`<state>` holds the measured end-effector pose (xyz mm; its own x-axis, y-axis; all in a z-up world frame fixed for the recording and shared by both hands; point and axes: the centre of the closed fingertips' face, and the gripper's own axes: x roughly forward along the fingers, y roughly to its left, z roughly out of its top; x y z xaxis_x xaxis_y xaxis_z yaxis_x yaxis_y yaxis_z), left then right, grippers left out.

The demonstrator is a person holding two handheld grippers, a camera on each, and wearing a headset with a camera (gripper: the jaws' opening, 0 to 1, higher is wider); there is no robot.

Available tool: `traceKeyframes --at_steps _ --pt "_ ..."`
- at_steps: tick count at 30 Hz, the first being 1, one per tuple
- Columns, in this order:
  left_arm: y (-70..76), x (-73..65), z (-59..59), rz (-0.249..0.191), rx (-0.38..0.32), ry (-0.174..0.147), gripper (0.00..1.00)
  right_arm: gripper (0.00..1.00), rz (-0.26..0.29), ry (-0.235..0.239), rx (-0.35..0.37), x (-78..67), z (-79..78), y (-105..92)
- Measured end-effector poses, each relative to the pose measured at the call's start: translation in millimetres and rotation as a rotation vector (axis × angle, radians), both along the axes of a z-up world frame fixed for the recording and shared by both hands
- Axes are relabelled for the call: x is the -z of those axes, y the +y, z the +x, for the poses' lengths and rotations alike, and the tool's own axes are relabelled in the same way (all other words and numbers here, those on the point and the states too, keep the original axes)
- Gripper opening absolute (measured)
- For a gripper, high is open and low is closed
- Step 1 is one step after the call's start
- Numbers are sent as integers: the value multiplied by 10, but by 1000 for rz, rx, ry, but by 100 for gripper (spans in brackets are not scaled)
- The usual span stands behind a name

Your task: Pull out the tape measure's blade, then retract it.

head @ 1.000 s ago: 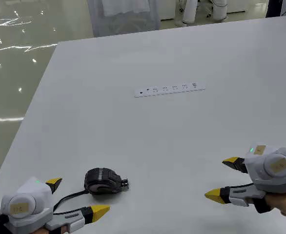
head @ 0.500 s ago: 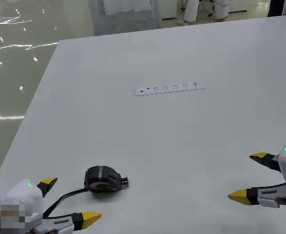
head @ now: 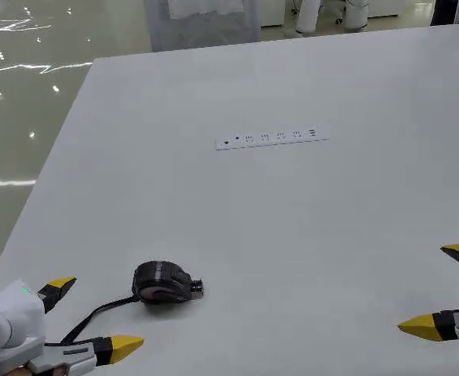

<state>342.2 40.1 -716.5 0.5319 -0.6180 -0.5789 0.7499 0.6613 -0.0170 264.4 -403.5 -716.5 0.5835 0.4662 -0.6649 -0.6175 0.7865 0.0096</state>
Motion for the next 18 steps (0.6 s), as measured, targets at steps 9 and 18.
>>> traceKeyframes --at_steps 9,18 --pt "15 -32 -15 18 18 -3 99 99 3 -4 5 -26 -57 -47" --pt "57 8 -60 22 18 6 99 99 4 -21 14 -93 -55 -70"
